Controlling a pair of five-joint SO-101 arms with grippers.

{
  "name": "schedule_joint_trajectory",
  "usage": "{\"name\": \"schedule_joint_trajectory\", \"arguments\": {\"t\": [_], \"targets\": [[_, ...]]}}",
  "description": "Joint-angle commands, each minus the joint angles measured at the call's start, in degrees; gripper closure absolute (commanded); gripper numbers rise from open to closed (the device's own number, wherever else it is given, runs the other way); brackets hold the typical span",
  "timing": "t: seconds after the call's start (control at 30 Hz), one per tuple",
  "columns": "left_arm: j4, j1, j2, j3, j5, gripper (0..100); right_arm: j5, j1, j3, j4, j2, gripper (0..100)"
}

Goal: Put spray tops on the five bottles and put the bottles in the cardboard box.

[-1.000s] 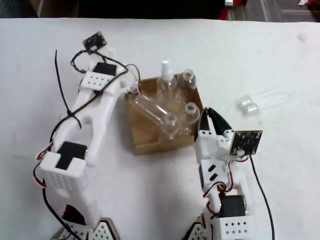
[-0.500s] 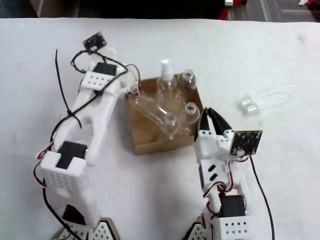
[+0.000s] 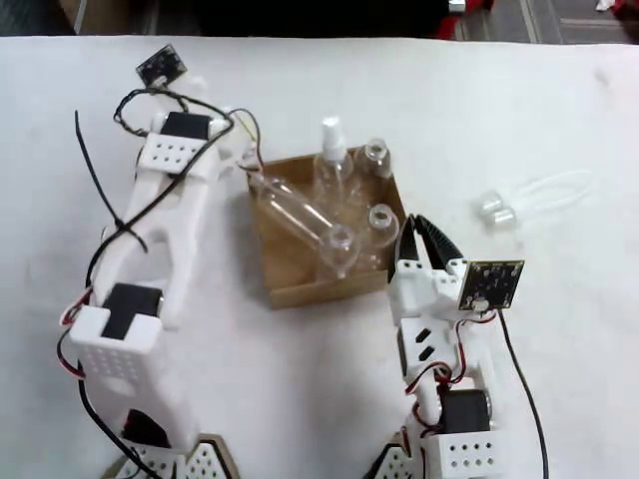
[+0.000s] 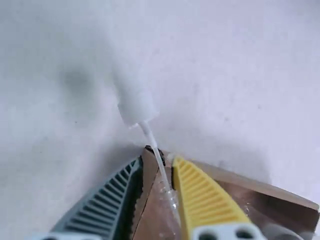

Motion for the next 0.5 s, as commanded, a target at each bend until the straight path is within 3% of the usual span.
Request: {"name": "schedule_joint_trajectory", "arguments": {"t": [0.0, 0.47], "targets": [[-2.1, -1.3, 0.7, -2.8, 0.4, 90, 0.7, 0.3, 0.4, -0.4, -0.5, 98.1], [-5.4, -2.0, 4.9, -4.8, 0.5, 90, 0.7, 0.3, 0.4, -0.4, -0.5, 98.1]]}}
